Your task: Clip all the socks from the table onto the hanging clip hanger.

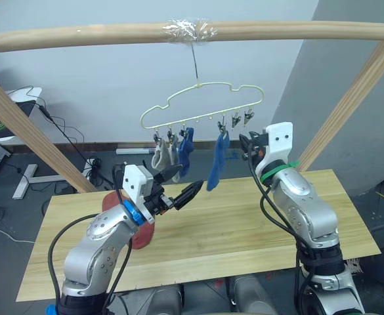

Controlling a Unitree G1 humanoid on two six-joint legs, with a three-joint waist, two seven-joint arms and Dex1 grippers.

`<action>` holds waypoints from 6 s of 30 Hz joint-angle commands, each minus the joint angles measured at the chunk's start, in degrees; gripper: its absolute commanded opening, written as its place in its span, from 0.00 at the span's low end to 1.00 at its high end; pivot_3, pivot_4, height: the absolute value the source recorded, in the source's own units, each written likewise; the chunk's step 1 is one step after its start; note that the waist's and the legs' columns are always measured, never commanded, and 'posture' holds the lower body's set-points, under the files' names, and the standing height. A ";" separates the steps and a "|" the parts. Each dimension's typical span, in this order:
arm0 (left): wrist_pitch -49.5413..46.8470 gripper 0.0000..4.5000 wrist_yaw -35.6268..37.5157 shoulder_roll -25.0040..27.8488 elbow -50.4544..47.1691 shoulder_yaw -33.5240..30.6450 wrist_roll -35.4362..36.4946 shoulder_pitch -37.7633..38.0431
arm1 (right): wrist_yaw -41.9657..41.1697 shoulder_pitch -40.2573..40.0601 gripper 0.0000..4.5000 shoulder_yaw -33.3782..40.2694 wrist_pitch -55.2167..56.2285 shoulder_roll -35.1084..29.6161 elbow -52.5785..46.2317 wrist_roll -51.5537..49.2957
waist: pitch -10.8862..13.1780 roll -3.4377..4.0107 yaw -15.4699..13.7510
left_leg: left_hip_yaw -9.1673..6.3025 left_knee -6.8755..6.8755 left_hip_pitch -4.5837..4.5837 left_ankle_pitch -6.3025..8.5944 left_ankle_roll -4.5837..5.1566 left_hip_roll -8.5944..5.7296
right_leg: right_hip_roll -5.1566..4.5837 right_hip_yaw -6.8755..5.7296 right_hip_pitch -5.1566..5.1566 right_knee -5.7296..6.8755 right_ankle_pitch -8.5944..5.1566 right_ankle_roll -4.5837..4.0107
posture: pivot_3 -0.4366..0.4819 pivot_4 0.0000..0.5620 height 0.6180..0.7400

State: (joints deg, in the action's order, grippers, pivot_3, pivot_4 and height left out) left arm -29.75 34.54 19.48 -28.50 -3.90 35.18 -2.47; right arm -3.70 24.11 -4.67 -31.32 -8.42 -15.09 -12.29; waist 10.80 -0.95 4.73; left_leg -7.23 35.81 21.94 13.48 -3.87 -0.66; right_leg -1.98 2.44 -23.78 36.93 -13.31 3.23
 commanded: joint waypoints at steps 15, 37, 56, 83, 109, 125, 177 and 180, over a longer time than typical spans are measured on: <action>1.34 1.00 -2.77 0.95 -5.27 0.61 0.93 2.06 | 0.42 9.83 0.36 2.81 11.57 5.48 16.36 4.88 | 0.01 0.02 -0.53 | 0.01 -0.05 -0.01 0.00 0.00 0.01 | 0.01 0.00 -0.02 0.01 0.04 0.01 | 0.48 0.28 1.00; 0.64 1.00 -4.36 1.88 -6.45 -0.25 2.23 2.30 | 2.85 14.07 0.36 4.78 16.39 8.75 24.55 6.59 | 0.01 0.03 -1.78 | 0.01 -0.04 -0.01 0.00 0.00 0.01 | 0.01 -0.01 -0.02 0.02 0.05 -0.01 | 0.51 0.25 1.00; 1.23 1.00 -5.96 -0.12 -7.79 0.36 3.89 0.96 | 2.73 15.23 0.36 5.08 17.26 8.48 26.08 7.26 | 0.01 0.03 -1.85 | 0.01 -0.03 -0.01 0.00 0.00 0.02 | 0.02 -0.02 -0.02 0.03 0.10 -0.04 | 0.51 0.26 1.00; 4.46 1.00 -12.95 4.57 9.41 -0.40 -13.05 5.48 | -4.74 14.45 0.01 5.65 6.93 2.47 20.21 4.69 | 0.02 0.05 -1.83 | 0.01 -0.03 -0.06 0.00 0.00 0.08 | 0.11 -0.01 -0.02 0.05 0.10 -0.09 | 0.48 0.28 1.00; 13.50 0.31 -4.39 2.75 48.17 2.70 -24.05 -4.05 | -5.93 13.01 0.01 7.41 -6.63 0.32 9.54 2.33 | 0.03 0.07 -1.35 | 0.14 -0.02 0.04 0.00 0.00 0.25 | 0.27 0.06 -0.24 0.12 0.24 -0.17 | 0.42 0.29 1.00; 10.27 0.00 -3.67 1.15 22.11 1.36 -19.67 4.21 | -4.80 15.58 0.01 13.34 -15.64 -0.41 8.71 -3.64 | 0.02 0.07 -1.47 | 0.15 -0.03 0.06 0.00 0.00 0.28 | 0.29 0.07 -0.26 0.11 0.25 -0.19 | 0.42 0.25 1.00; 17.61 0.01 -1.80 -6.89 35.63 5.38 -23.38 -6.86 | -4.26 17.76 0.01 14.32 -16.65 -1.87 11.30 -5.35 | -0.04 0.10 -1.53 | 0.13 0.04 0.07 0.00 0.00 0.26 | 0.28 0.07 -0.21 0.14 0.29 -0.16 | 0.39 0.27 1.00; 18.22 0.01 0.15 -9.98 30.80 5.59 -19.07 -7.88 | -3.68 18.80 0.01 16.20 -20.87 -1.70 10.37 -7.66 | -0.04 0.11 -1.51 | 0.15 0.07 0.08 -0.01 0.00 0.25 | 0.28 0.08 -0.21 0.14 0.30 -0.16 | 0.38 0.27 1.00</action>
State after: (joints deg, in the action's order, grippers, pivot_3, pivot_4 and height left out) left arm -12.98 33.32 10.49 6.23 1.77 13.46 -9.55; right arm -8.20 41.95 9.34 -50.15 -9.64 -3.05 -18.48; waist 10.76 -0.84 3.23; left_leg -7.09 35.89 22.02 13.47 -3.87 -0.41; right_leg -1.69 2.52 -23.98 37.06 -13.01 3.07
